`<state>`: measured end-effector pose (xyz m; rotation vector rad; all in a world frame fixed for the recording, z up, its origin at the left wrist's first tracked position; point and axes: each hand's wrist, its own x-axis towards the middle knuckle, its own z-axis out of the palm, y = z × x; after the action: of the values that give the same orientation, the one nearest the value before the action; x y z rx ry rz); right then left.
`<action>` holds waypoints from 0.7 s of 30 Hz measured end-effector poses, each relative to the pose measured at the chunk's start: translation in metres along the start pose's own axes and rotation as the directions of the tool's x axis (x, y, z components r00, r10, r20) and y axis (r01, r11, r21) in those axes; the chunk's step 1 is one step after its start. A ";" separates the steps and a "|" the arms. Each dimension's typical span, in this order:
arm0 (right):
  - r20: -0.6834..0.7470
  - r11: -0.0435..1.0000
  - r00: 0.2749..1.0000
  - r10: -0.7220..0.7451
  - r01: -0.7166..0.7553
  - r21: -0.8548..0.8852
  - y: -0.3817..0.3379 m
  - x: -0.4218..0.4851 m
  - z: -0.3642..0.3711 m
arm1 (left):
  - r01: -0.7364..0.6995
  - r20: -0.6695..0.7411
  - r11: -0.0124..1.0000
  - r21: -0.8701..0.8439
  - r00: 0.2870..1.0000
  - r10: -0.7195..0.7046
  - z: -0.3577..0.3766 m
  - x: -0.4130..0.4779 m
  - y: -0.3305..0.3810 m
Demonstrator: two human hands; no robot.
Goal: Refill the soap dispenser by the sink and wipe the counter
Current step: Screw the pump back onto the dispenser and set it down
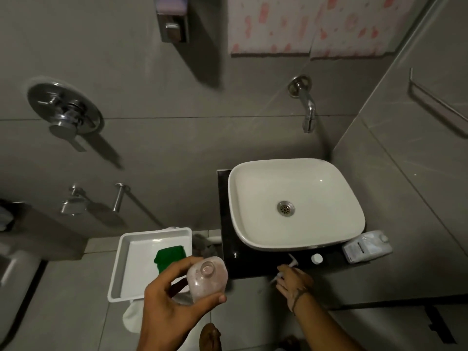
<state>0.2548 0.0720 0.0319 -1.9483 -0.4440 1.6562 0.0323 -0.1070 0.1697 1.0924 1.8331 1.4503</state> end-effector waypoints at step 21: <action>0.466 0.353 0.220 -0.857 0.909 0.221 -0.087 -0.268 0.041 | -0.045 -0.008 0.999 0.026 0.999 0.045 -0.003 0.021 -0.003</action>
<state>0.1716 -0.0032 0.2942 -0.7858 -1.5600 1.2393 0.0182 -0.0905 0.1694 1.1483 1.8487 1.4627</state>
